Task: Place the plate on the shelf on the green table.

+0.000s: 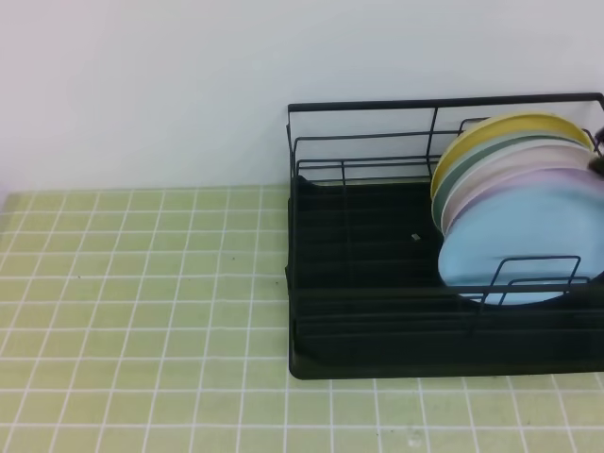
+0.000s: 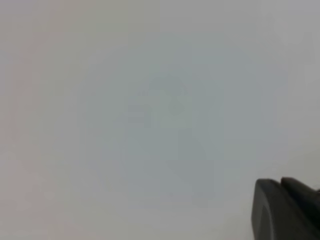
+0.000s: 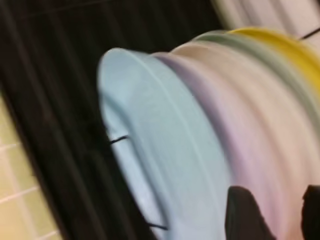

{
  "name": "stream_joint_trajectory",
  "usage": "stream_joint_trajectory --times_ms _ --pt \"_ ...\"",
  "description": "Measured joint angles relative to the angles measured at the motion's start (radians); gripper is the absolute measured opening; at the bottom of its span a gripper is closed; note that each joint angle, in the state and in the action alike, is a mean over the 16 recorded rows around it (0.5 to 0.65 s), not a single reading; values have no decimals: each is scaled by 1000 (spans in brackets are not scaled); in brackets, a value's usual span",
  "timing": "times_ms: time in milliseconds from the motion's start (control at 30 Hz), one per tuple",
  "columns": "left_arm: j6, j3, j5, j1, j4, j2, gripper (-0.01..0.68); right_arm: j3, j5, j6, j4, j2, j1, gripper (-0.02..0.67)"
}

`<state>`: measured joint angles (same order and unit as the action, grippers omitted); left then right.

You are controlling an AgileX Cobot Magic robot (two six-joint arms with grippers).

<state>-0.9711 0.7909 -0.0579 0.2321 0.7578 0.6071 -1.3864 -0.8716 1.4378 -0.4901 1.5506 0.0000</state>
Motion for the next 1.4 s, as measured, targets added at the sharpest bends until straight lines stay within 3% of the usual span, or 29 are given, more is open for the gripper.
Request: stream_joint_trajectory --times_ms 333,600,800,1100,1400 --pt "-21 0 -49 -6 -52 -39 -1 0 8 -218 -2 -43 0 123" --pt "-24 0 -132 -67 -115 -112 -1 0 44 -490 -5 -137 0 13" --pt "-22 0 -216 -133 -131 -179 -1 0 46 -623 -10 -216 1 4" --pt "-3 -19 -284 -183 -128 -243 -1 10 73 -683 -25 -368 0 4" --pt "165 -265 -149 -188 -295 -302 -1 169 150 -692 -96 -593 1 4"
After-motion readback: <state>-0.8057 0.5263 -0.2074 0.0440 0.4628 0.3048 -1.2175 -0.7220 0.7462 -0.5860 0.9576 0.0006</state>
